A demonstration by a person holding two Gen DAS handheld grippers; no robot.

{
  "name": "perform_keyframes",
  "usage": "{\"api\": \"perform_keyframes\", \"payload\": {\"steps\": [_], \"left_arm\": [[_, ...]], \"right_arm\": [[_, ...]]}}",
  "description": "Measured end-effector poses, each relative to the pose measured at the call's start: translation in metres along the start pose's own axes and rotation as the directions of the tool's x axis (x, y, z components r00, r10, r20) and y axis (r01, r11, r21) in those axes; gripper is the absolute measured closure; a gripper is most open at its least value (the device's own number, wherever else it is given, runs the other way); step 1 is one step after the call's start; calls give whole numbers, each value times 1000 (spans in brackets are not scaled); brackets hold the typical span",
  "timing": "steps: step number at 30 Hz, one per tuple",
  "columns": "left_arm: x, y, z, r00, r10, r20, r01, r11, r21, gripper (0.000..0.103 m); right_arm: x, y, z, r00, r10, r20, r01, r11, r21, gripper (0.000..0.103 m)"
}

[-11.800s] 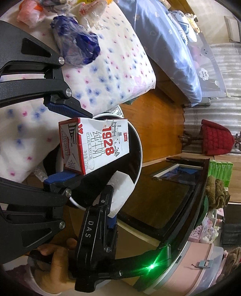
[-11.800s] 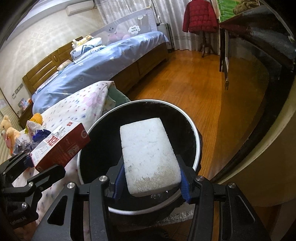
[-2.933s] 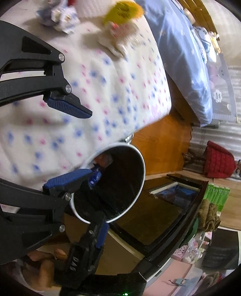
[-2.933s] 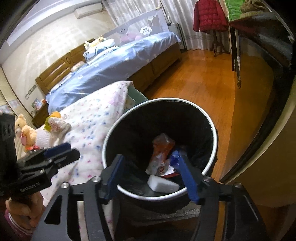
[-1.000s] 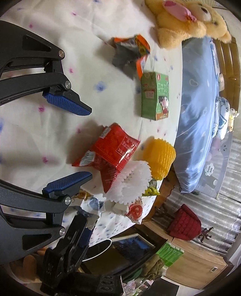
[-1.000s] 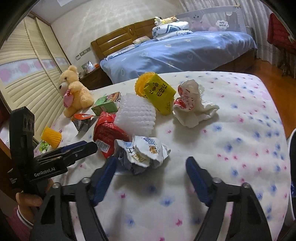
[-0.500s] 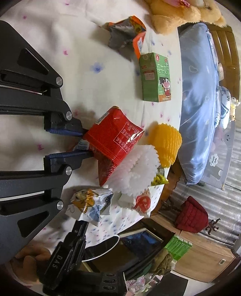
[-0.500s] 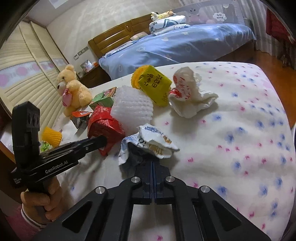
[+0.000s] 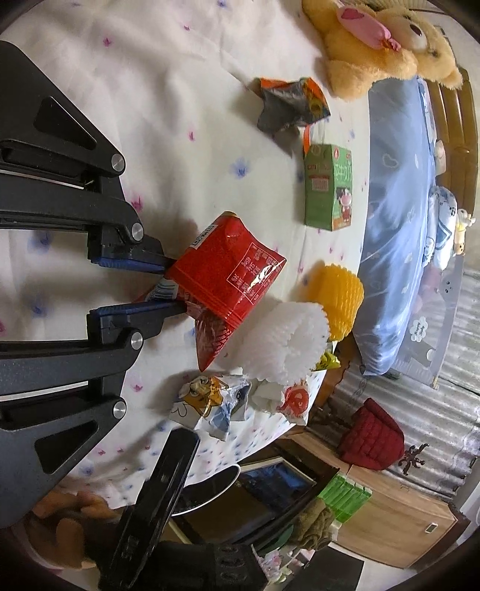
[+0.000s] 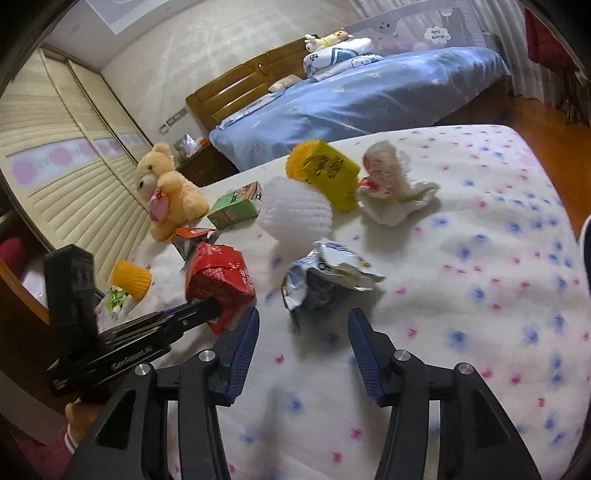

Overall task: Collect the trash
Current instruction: 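Grasp the crumpled wrapper with the right tool while the left tool grasps the red snack bag, then carry both items over the bin and open both tools to drop them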

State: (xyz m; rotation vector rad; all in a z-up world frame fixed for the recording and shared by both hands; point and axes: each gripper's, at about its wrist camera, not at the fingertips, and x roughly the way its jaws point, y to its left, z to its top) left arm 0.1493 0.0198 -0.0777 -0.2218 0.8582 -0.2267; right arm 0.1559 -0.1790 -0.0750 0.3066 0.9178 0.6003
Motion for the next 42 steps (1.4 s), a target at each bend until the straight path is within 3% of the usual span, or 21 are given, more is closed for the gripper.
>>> {"api": "perform_keyframes", "payload": {"steps": [3, 5, 7, 14, 24, 42], "left_arm": [[-2, 2, -1, 1000, -2, 2, 2, 1000, -5, 90], [-3, -1, -2, 1000, -8, 0, 8, 1000, -1, 90], [-3, -6, -3, 1000, -15, -1, 15, 1000, 5, 90], [-1, -37, -8, 998, -67, -14, 68, 996, 59, 90], [7, -97, -10, 990, -136, -44, 141, 978, 155, 90], [24, -182, -14, 975, -203, -94, 222, 933, 285, 90]], "right_arm": [[15, 3, 5, 999, -36, -3, 36, 999, -3, 57], [21, 1, 7, 999, -51, -9, 51, 999, -1, 86], [22, -1, 7, 999, -51, -14, 51, 999, 8, 91], [-12, -6, -4, 997, -73, 34, 74, 997, -21, 94], [-66, -46, -19, 986, -143, 89, 139, 989, 44, 94], [-136, -111, -33, 945, -280, 167, 256, 955, 148, 94]]}}
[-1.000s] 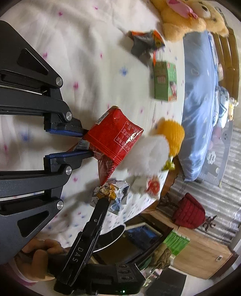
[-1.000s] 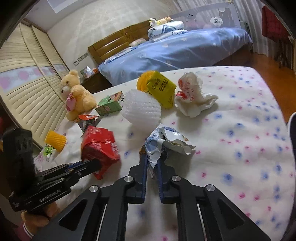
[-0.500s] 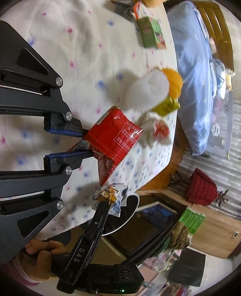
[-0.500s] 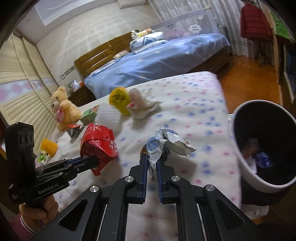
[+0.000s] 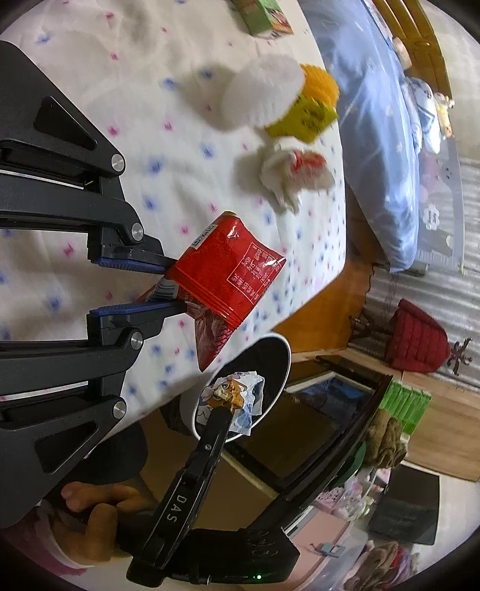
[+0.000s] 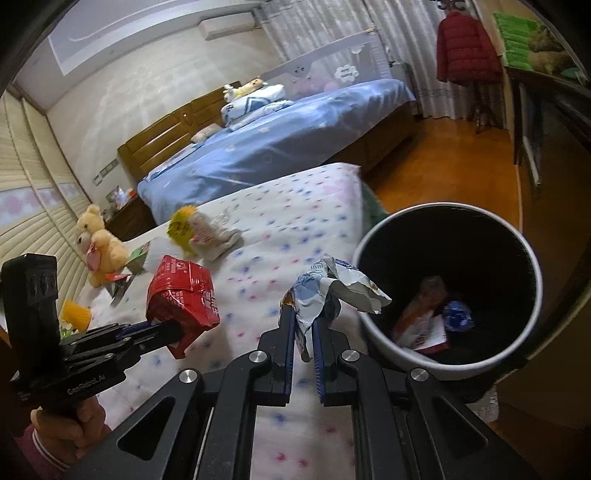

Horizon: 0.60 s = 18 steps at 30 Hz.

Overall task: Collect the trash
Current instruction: 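Carry both items over the bin and open both tools to drop them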

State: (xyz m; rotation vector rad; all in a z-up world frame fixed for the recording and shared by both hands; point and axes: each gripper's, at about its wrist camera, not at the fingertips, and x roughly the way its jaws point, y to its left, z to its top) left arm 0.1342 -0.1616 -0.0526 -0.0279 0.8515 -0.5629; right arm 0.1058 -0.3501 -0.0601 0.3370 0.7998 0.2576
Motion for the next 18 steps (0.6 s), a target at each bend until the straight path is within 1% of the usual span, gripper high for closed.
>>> {"api": "perform_keyframes", "payload": {"steps": [18], "left_arm": [[33, -50, 23, 998, -48, -28, 50, 995, 83, 90]], "right_arm": [[-19, -59, 4, 997, -78, 29, 76, 995, 67, 94]]}}
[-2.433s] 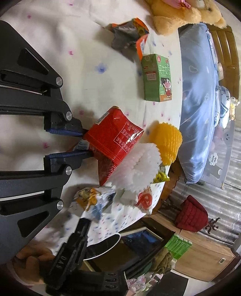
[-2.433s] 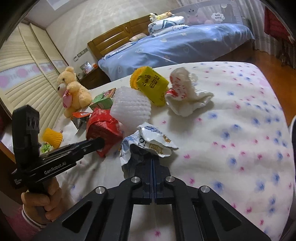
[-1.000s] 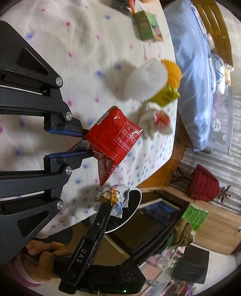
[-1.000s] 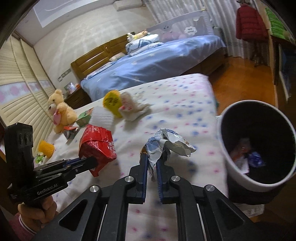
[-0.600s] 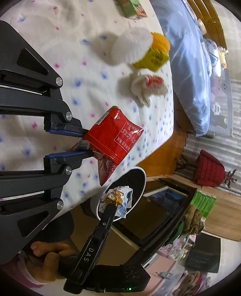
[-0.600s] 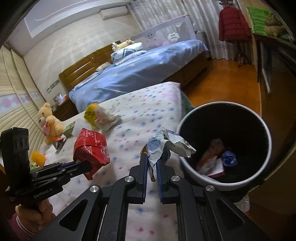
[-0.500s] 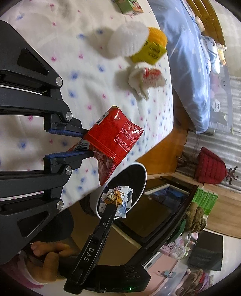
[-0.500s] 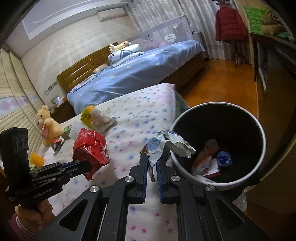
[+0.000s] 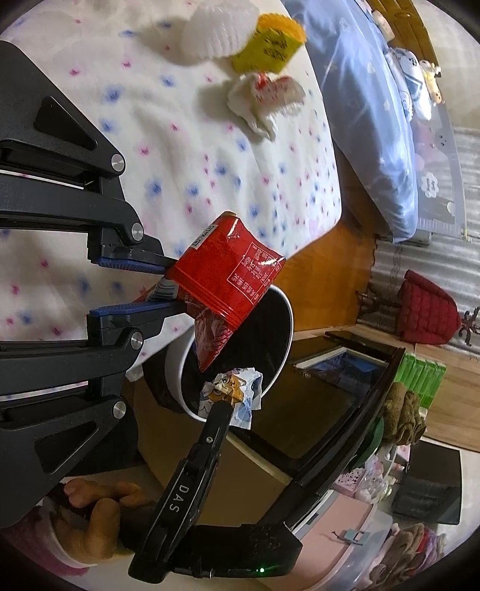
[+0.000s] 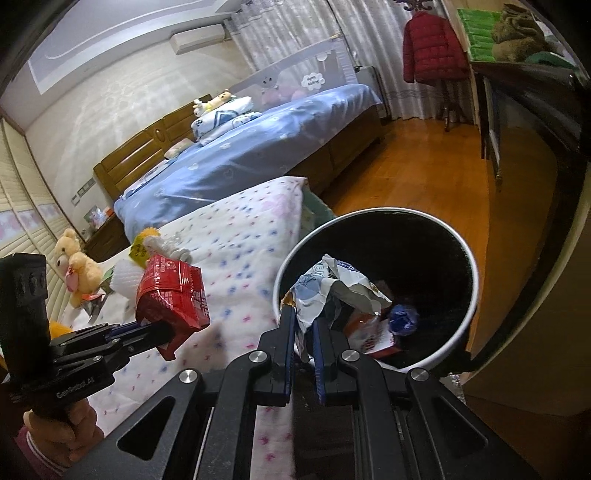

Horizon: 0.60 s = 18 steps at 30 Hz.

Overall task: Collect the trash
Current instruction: 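Carry both items over the bin and open both tools to drop them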

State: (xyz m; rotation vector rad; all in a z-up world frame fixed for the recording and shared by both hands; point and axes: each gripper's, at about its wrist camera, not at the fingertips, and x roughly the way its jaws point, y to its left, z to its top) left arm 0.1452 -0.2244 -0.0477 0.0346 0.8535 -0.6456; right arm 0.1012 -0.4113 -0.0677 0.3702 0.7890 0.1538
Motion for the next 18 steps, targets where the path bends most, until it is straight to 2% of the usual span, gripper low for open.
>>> {"api": "perform_keyframes", "payload": {"steps": [18], "left_arm": [[34, -26, 25, 999, -21, -37, 23, 998, 52, 90]], "right_arm": [[5, -30, 9, 999, -44, 2, 44, 999, 27, 94]]}}
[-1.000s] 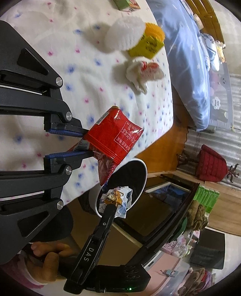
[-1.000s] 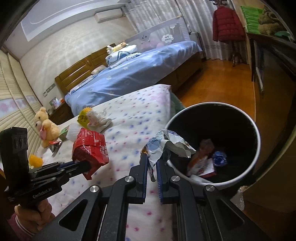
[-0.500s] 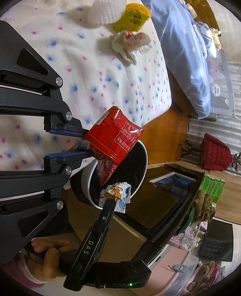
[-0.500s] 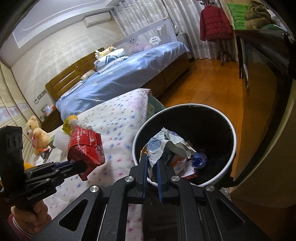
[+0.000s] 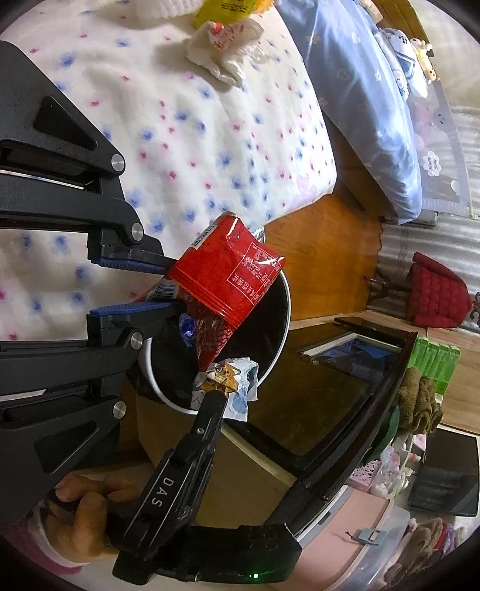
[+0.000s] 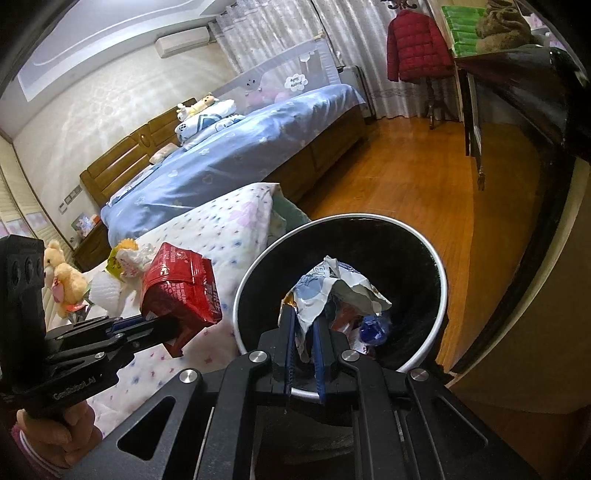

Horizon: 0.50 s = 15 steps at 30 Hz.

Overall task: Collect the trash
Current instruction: 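Carry both items over the bin and open both tools to drop them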

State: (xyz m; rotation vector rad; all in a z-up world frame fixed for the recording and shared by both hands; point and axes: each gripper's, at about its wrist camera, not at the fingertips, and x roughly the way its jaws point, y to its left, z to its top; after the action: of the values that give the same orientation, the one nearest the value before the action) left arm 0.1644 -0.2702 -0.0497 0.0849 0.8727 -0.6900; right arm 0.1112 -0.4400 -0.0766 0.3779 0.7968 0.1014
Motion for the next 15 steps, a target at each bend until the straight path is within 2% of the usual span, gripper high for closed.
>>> {"api": "perform_keyframes", "payload": {"steps": [15], "left_arm": [[24, -10, 12, 999, 2, -36, -1, 1000, 18, 90]], "right_arm": [[11, -8, 7, 1000, -26, -5, 26, 999, 20, 94]]}}
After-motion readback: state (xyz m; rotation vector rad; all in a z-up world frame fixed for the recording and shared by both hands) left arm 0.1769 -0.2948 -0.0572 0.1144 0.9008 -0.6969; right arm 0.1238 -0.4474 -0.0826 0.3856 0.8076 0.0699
